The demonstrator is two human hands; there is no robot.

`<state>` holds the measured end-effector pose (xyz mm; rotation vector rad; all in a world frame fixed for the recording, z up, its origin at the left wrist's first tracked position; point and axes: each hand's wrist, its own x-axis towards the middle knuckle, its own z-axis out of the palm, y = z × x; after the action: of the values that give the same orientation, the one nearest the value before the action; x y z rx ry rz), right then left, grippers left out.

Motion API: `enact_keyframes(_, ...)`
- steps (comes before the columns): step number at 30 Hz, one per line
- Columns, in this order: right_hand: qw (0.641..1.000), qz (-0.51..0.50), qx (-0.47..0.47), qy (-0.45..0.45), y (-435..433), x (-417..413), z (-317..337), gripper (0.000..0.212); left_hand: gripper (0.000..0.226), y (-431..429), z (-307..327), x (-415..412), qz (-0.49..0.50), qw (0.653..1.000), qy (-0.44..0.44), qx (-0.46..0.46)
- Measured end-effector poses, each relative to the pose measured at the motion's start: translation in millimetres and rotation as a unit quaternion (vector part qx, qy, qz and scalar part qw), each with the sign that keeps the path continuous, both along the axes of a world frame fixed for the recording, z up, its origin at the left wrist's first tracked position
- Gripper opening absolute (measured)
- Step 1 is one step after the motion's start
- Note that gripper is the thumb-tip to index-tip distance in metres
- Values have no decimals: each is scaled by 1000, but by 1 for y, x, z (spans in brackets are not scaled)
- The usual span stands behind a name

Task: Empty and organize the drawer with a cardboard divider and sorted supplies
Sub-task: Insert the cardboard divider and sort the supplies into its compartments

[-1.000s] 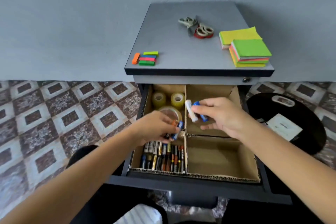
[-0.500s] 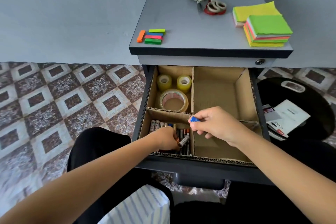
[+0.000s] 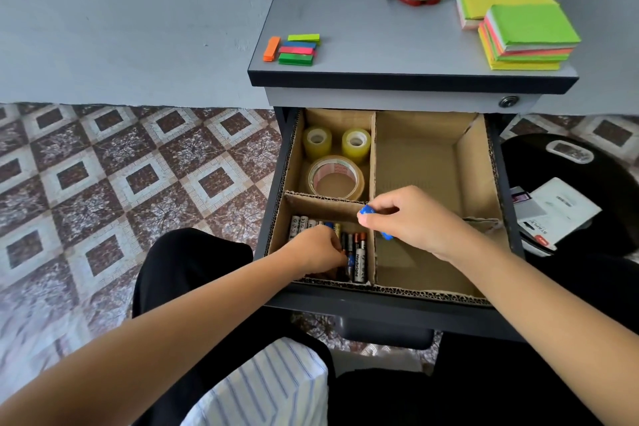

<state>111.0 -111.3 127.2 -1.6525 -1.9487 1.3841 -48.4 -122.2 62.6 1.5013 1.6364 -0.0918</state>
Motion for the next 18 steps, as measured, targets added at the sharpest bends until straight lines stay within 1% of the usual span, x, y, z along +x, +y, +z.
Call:
enact_keyframes(3,999,29,18,-11,8,-2,1,11,26,-2,2,-2,-55,996,50,39)
enact_keyframes(5,998,53,22,-20,13,-5,2,10,27,-2,2,-3,-77,994,61,47)
enact_keyframes(8,993,106,30,-50,17,-11,4,9,32,-1,2,-3,-80,995,45,49)
enact_keyframes(10,990,121,40,-64,20,-15,4,10,31,-1,2,-2,-79,996,23,39)
enact_keyframes(12,989,119,49,-75,24,-17,3,10,31,-1,4,-1,-77,997,6,26)
enact_keyframes(14,990,106,43,-76,26,-18,2,11,40,1,5,1,-93,995,6,34)
enact_keyframes(16,992,97,34,-69,28,-17,0,12,46,2,7,4,-128,990,28,52)
enact_keyframes(18,994,89,27,-61,28,-16,-1,11,41,4,8,6,-156,985,53,60)
